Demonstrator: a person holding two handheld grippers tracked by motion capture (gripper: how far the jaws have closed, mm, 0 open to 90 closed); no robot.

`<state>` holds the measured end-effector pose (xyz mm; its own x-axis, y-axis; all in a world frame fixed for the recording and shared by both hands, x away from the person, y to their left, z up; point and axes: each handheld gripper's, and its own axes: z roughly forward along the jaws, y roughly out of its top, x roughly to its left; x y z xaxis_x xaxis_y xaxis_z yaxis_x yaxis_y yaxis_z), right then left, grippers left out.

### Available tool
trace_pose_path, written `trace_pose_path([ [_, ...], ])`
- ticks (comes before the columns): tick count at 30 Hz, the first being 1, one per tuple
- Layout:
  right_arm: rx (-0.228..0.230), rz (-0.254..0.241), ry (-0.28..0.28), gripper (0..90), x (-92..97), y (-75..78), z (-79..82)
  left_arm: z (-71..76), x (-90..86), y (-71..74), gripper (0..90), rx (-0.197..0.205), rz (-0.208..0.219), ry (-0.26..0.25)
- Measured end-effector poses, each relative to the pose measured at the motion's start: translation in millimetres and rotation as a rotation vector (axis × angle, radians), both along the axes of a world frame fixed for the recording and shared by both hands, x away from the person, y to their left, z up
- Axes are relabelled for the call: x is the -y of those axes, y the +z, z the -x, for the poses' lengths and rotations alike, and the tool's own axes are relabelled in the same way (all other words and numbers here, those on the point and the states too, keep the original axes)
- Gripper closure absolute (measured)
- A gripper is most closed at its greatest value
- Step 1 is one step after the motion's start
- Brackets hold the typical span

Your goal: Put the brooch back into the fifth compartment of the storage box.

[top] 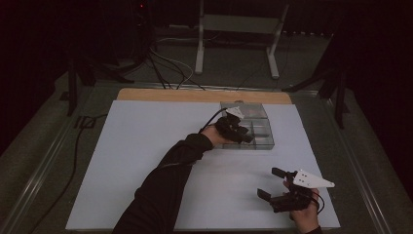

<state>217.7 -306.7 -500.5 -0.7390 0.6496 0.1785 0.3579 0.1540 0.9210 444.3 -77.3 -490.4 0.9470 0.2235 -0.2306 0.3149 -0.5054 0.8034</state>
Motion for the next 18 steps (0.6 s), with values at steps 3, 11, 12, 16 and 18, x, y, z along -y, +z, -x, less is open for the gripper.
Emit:
trace_pose_path([
  [3,0.000,0.000,0.000,0.0,-0.3,-0.1,0.0,4.4,-2.1,3.7,38.3,0.005,-0.002,-0.001],
  [11,0.002,0.003,-0.002,0.0,-0.2,-0.2,0.0,12.2,-14.1,17.1,15.6,-0.006,0.011,0.038],
  [12,0.002,0.003,-0.003,0.0,-0.3,-0.2,0.1,12.8,-16.3,18.8,12.4,-0.008,0.008,0.043],
  [16,0.001,0.006,-0.003,0.0,-0.9,-0.5,0.0,14.3,-28.5,24.6,2.0,-0.035,0.020,0.026],
  [18,0.000,0.006,-0.003,0.0,-1.1,-0.6,-0.2,16.1,-35.0,27.4,1.3,-0.023,0.018,0.029],
])
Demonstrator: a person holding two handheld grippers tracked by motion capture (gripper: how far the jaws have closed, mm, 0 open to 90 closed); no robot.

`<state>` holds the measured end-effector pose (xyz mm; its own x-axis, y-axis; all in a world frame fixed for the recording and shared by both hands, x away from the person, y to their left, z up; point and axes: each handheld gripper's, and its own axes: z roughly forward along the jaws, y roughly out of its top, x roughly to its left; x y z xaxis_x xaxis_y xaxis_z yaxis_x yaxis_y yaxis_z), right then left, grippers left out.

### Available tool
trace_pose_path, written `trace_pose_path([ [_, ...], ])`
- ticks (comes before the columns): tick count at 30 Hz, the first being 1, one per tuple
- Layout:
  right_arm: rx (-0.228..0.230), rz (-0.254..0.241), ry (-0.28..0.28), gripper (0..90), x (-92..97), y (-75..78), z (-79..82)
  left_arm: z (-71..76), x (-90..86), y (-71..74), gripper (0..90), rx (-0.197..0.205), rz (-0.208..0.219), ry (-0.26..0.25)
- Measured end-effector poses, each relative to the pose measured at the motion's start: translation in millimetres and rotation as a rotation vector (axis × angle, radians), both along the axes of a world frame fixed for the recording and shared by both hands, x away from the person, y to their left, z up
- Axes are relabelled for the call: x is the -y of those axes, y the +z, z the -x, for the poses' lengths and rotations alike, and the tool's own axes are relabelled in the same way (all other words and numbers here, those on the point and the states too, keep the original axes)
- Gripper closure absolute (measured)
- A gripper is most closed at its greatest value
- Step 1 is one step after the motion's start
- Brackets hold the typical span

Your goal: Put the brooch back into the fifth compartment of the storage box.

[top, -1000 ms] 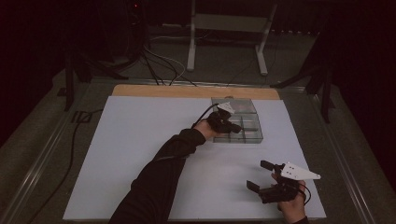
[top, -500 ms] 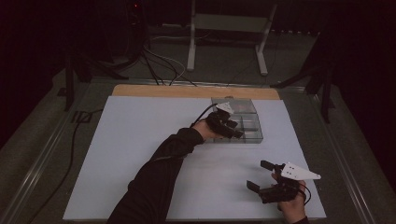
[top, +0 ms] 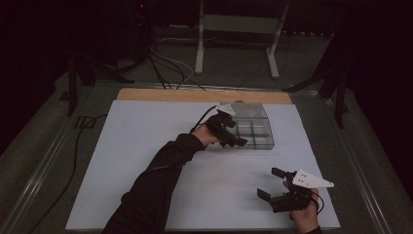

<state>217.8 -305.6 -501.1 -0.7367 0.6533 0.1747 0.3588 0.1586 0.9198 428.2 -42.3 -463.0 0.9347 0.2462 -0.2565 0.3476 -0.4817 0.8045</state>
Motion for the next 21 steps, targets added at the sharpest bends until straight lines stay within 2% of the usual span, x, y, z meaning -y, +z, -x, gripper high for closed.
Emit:
trace_pose_path([
  [6,-0.002,-0.005,0.000,0.0,-0.9,0.3,0.1,3.7,-20.8,7.6,1.0,0.010,0.007,0.017],
  [12,-0.003,-0.004,0.000,0.0,-1.4,-0.1,-0.3,11.1,-43.4,16.6,1.0,0.036,0.005,0.039],
  [14,-0.003,-0.005,0.000,0.0,-1.3,0.0,-0.3,12.7,-52.0,17.8,1.0,0.034,0.014,0.038],
  [21,-0.001,-0.005,0.002,0.0,-2.1,0.1,-0.1,18.2,-83.0,17.5,1.0,0.038,0.003,0.068],
])
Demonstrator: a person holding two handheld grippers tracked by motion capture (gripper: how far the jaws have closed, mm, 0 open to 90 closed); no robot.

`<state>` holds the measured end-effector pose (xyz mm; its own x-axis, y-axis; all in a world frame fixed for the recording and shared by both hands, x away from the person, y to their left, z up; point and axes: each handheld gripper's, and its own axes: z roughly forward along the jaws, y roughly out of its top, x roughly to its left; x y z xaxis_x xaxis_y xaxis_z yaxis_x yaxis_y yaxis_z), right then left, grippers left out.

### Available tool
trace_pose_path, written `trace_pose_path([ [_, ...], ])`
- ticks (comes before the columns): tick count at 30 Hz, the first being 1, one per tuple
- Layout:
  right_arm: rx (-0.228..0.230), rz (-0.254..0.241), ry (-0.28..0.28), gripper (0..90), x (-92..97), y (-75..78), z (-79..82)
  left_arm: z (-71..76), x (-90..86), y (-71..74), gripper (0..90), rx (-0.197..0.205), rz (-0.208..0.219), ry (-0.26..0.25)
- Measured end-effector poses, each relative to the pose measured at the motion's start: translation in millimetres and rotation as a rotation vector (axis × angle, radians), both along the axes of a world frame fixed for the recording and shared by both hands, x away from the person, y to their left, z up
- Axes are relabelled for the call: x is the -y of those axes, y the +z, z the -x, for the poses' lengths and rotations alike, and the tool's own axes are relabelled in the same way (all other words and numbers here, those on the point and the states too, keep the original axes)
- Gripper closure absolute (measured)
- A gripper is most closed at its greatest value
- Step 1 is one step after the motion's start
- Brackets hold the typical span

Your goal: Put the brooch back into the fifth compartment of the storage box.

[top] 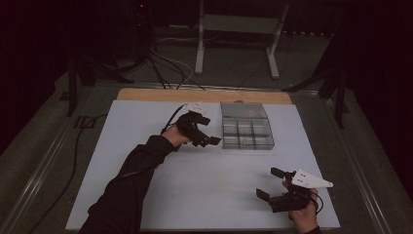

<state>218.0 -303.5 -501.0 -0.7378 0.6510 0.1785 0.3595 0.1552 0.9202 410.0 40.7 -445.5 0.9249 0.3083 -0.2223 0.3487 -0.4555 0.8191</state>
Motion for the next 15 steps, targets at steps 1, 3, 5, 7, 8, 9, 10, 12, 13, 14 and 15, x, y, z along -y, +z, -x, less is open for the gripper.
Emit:
trace_pose_path([
  [1,0.000,0.000,0.000,0.0,0.0,0.0,0.0,1.3,-4.0,-0.5,1.0,0.002,0.000,0.004],
  [3,-0.001,0.001,-0.002,0.0,0.1,0.0,-0.2,4.0,-12.6,-1.4,1.0,0.003,-0.003,0.013],
  [5,-0.001,0.001,-0.004,0.0,0.0,0.0,-0.2,6.5,-21.3,-2.9,1.0,0.006,-0.003,0.023],
  [7,-0.001,-0.004,-0.003,0.0,0.0,0.1,-0.2,9.3,-29.5,-4.6,1.0,0.005,0.000,0.032],
  [8,0.000,-0.003,-0.004,0.0,0.0,0.2,-0.3,10.9,-33.5,-5.1,1.0,0.004,-0.003,0.037],
  [9,-0.001,-0.003,-0.004,0.0,-0.1,0.1,-0.3,12.8,-37.3,-5.5,1.0,0.006,-0.004,0.037],
  [10,-0.002,-0.002,-0.003,0.0,-0.3,0.1,-0.3,14.8,-41.0,-6.1,1.0,0.008,0.000,0.042],
  [12,-0.001,0.001,-0.003,0.0,-0.6,0.1,-0.2,18.6,-48.8,-7.0,1.0,0.011,-0.004,0.055],
  [13,-0.002,0.000,-0.004,0.0,-0.7,0.2,-0.1,20.5,-53.1,-7.4,1.0,0.011,-0.001,0.062],
  [14,-0.002,0.002,-0.005,0.0,-0.8,0.1,-0.1,22.8,-57.5,-7.8,1.0,0.009,0.006,0.068],
  [15,-0.002,0.002,-0.005,0.0,-0.8,0.1,-0.1,24.6,-61.9,-8.2,1.0,0.014,0.008,0.075],
])
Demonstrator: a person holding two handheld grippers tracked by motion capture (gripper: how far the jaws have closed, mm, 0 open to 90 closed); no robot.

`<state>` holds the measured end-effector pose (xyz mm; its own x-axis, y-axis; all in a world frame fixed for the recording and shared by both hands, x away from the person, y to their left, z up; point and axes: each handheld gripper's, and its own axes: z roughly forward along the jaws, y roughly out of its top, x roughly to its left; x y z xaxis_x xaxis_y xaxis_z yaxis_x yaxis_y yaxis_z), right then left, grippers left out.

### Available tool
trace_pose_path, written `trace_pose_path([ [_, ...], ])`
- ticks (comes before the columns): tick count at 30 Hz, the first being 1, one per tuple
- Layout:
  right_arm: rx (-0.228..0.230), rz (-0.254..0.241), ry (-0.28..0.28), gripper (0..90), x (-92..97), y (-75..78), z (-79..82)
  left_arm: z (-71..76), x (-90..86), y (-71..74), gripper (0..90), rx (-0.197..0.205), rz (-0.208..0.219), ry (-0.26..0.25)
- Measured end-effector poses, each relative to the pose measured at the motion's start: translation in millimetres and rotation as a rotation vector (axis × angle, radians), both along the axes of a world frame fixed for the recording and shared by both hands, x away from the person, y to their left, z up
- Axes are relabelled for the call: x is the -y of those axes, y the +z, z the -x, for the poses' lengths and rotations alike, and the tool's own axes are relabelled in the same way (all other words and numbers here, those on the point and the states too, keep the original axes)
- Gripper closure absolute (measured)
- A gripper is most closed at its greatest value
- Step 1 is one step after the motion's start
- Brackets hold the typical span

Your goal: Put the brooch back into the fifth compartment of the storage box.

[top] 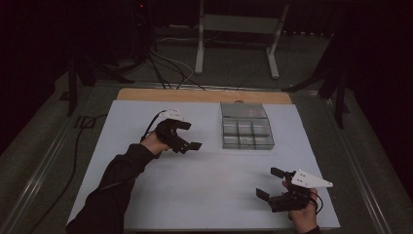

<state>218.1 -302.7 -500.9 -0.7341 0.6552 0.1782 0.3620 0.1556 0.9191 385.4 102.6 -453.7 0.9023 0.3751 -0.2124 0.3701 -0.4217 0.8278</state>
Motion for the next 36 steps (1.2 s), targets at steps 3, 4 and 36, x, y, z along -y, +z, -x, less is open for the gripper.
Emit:
trace_pose_path([
  [3,-0.001,0.002,0.000,0.0,-0.3,-0.2,-0.2,6.8,-12.8,-1.5,1.0,0.011,0.004,0.021],
  [4,-0.001,0.002,0.000,0.0,-0.7,-0.1,0.0,9.2,-17.0,-1.9,1.0,0.014,0.000,0.018],
  [36,0.019,0.018,-0.009,0.0,-2.7,0.1,0.0,94.6,-106.4,-47.8,1.0,-0.003,0.005,0.101],
])
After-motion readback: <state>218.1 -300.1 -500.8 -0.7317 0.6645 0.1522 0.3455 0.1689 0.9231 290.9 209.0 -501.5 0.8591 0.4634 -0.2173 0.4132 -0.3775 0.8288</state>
